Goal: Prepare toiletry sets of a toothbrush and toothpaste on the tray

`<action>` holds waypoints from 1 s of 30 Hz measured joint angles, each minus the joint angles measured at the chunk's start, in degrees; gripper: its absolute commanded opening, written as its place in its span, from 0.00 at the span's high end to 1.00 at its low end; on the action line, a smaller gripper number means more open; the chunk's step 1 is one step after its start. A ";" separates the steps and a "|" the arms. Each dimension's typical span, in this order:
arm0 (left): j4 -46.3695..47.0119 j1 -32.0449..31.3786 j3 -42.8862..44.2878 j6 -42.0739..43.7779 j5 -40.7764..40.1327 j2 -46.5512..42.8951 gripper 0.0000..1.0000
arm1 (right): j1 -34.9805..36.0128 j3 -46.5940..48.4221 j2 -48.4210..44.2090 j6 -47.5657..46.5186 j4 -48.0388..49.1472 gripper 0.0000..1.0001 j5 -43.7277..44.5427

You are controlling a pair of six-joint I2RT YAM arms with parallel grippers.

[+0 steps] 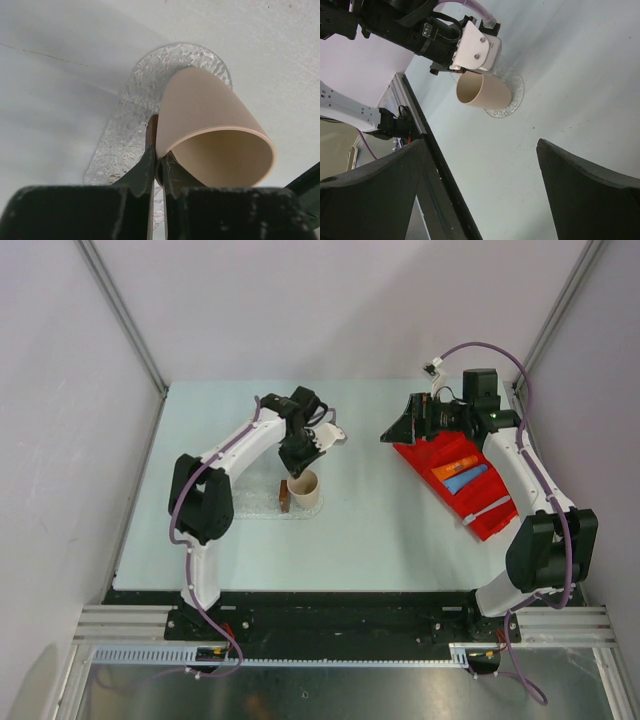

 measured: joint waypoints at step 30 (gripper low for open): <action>-1.40 -0.35 1.73 0.46 -0.63 1.16 0.58 | -0.42 -0.63 -0.31 0.02 0.04 0.02 -0.02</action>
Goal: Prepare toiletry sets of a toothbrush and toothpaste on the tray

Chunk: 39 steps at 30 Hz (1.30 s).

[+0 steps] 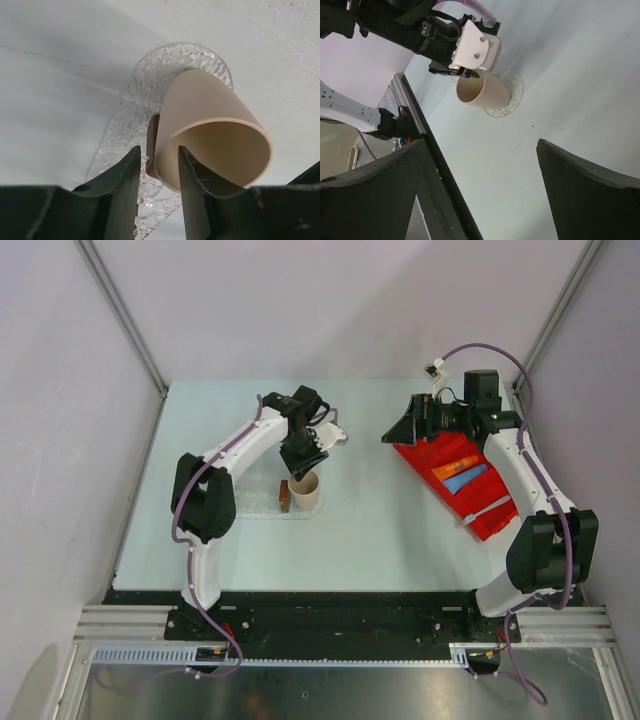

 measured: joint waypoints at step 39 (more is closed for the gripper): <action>-0.35 -0.68 3.13 -0.31 3.76 -15.76 0.20 | -2.32 -0.24 -3.76 -12.52 -8.52 0.05 32.15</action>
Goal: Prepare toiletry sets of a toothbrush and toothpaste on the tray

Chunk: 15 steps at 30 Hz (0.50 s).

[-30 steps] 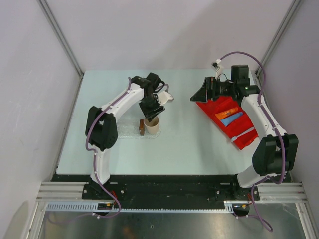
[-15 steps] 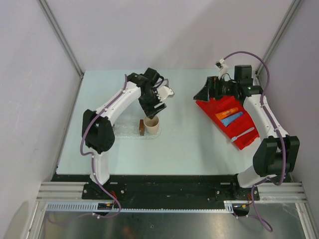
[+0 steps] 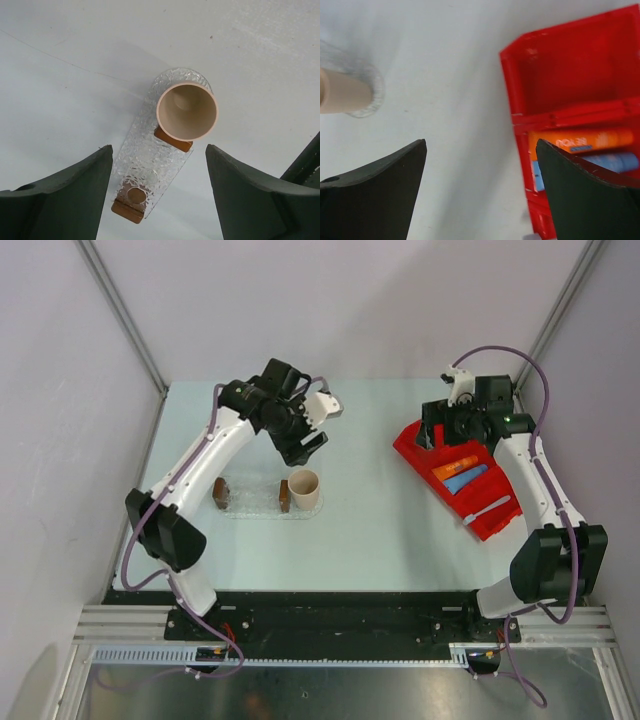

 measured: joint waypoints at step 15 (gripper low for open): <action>0.00 0.00 -1.60 0.11 1.60 -3.80 0.18 | -0.48 -0.94 4.37 -13.51 -5.73 0.13 22.10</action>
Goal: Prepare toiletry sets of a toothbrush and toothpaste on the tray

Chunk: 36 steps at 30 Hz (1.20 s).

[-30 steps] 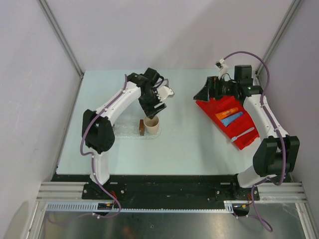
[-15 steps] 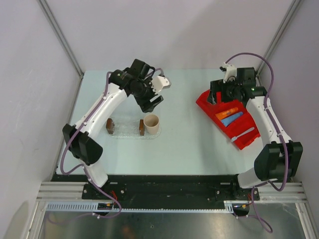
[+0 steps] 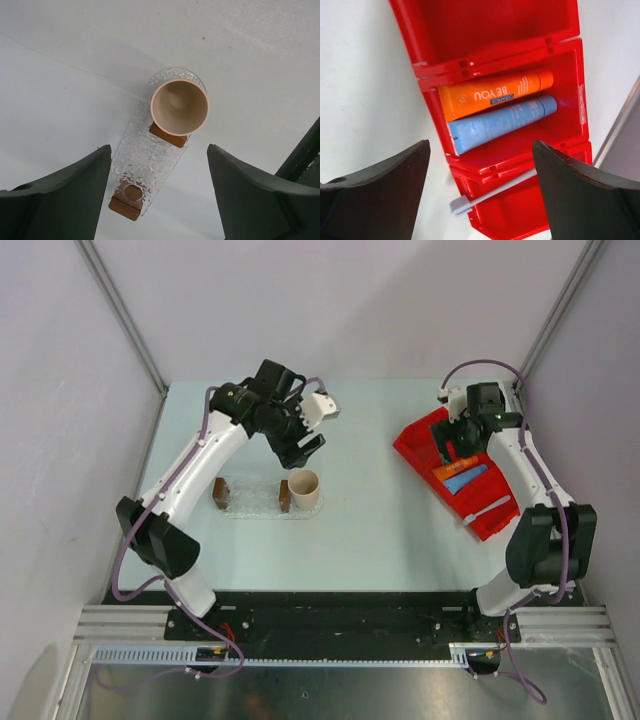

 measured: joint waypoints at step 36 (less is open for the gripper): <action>2.99 0.00 -7.72 -0.02 0.98 -1.99 0.15 | -3.78 -0.70 15.17 4.70 3.21 0.20 -1.22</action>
